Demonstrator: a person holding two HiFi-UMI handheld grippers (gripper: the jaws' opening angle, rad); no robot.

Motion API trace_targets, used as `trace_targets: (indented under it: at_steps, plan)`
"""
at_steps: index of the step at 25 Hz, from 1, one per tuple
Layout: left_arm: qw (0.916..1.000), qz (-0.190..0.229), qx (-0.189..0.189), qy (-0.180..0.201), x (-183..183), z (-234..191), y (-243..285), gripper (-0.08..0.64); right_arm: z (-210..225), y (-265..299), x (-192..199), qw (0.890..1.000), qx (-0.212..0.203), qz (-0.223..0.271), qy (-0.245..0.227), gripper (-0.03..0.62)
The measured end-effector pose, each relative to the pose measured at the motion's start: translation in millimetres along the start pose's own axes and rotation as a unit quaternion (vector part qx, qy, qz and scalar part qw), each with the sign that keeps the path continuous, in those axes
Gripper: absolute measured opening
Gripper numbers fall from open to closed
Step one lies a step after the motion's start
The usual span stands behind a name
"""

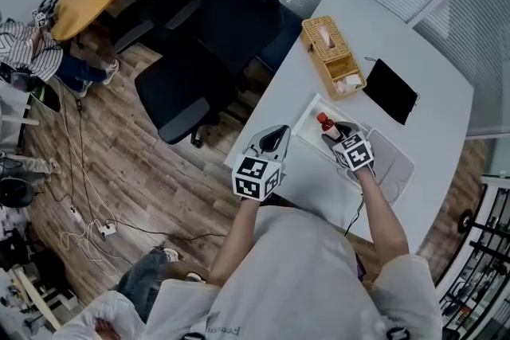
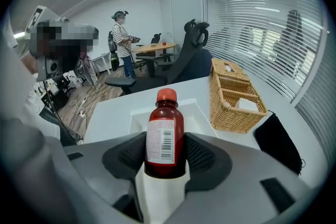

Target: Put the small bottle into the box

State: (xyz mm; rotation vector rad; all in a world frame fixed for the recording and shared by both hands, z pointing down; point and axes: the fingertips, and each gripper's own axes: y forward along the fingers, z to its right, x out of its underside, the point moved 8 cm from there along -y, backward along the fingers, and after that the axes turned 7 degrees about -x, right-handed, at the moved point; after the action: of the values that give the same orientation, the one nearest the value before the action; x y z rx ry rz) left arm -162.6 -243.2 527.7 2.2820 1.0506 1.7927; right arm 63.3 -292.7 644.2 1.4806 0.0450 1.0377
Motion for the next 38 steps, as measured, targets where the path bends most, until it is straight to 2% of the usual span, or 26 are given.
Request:
trace_targets:
  at_steps: [10,15,21,25,38]
  plan:
    - [1.0,-0.002,-0.003,-0.008,2,-18,0,0.028,4,42,11,0.997,-0.027,-0.072,0.016,0.224]
    - [0.9999,0.0,-0.007,-0.012,-1,-28,-2,0.028,5,54,11,0.994,-0.027,-0.096,0.043,0.225]
    - [0.9997,-0.002,-0.014,-0.02,3,-39,-5,0.028,-1,67,15,0.991,-0.031,-0.121,0.049,0.225]
    - [0.9995,0.002,-0.015,-0.026,5,-44,-8,0.028,-1,69,21,0.989,-0.034,-0.123,0.078,0.225]
    - [0.9991,0.008,-0.021,-0.037,7,-57,-18,0.028,-1,68,18,0.989,-0.026,-0.115,0.092,0.234]
